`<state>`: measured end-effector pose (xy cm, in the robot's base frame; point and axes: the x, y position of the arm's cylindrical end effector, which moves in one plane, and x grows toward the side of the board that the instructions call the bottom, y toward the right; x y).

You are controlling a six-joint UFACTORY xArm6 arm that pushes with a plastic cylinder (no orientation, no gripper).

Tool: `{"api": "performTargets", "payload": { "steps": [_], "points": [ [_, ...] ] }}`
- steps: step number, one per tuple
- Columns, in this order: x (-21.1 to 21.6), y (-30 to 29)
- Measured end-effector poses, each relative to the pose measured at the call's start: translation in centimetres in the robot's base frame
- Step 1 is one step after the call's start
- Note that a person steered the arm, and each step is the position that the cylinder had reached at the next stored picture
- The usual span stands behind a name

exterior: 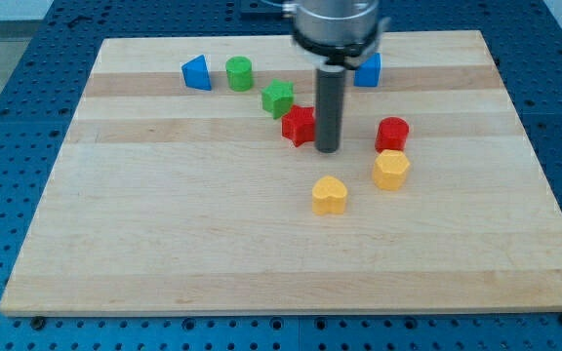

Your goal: Move red star below the green circle

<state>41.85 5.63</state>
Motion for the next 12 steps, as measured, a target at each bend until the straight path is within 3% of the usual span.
{"api": "performTargets", "payload": {
  "steps": [1, 3, 8, 12],
  "points": [
    [-0.5, 4.0],
    [-2.0, 3.3],
    [-2.7, -10.1],
    [-4.2, -14.4]
  ]
}}
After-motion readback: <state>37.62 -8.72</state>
